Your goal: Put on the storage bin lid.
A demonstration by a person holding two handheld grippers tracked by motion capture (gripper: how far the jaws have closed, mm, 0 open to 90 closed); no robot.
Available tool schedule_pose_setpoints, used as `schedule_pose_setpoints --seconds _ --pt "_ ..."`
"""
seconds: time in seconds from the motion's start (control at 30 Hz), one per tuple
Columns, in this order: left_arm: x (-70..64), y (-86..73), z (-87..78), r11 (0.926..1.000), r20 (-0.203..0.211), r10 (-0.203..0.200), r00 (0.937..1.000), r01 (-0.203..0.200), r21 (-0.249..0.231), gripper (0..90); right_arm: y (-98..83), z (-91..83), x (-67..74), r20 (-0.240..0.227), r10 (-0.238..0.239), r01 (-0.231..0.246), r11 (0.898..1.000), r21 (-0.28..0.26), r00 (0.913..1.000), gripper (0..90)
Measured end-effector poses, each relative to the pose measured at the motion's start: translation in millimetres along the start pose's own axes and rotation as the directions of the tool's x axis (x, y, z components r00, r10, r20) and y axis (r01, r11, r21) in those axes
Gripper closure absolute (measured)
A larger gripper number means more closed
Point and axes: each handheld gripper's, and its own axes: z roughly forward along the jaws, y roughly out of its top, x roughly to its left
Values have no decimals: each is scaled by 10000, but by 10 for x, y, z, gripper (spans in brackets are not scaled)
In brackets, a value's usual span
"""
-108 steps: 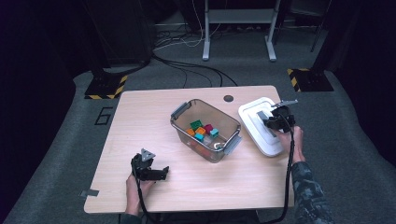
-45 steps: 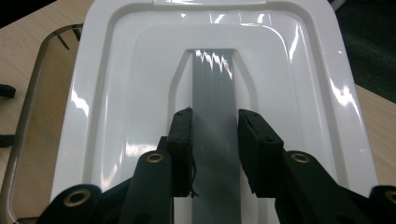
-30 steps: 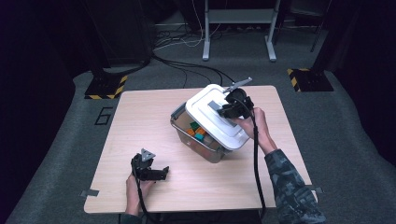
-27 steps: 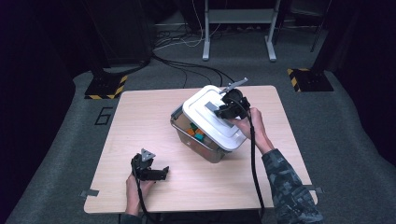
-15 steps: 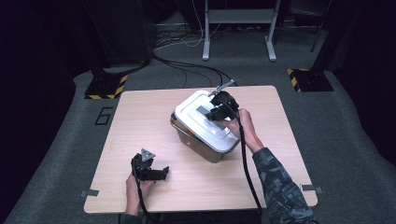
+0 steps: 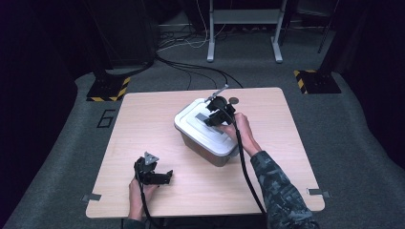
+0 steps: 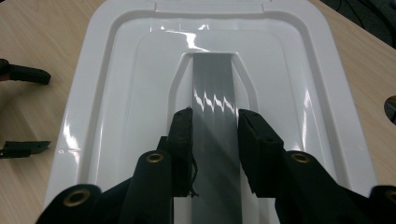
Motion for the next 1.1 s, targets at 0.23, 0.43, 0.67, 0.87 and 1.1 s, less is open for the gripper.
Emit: schedule_pose_setpoints --seconds 0.23,0.43,0.67,0.87,1.1 --pt "0 0 0 10000 0 4 10000 -4 4 0 2 40 26 -13 -116 116 9999 26 9999 670" --pt "0 0 0 10000 -2 0 10000 0 0 0 -26 61 41 33 -150 150 9999 4 9999 669" --pt "0 -1 2 10000 6 -5 10000 5 -25 0 -59 41 1 -210 -103 100 9998 -144 9997 560" --pt "0 -1 2 10000 5 -6 10000 6 -27 0 -132 -92 -104 -175 128 -141 9972 -740 9998 245" --pt "0 -1 2 10000 5 -5 10000 5 -26 0 -326 -361 -260 177 315 -285 9884 -1491 9993 53"
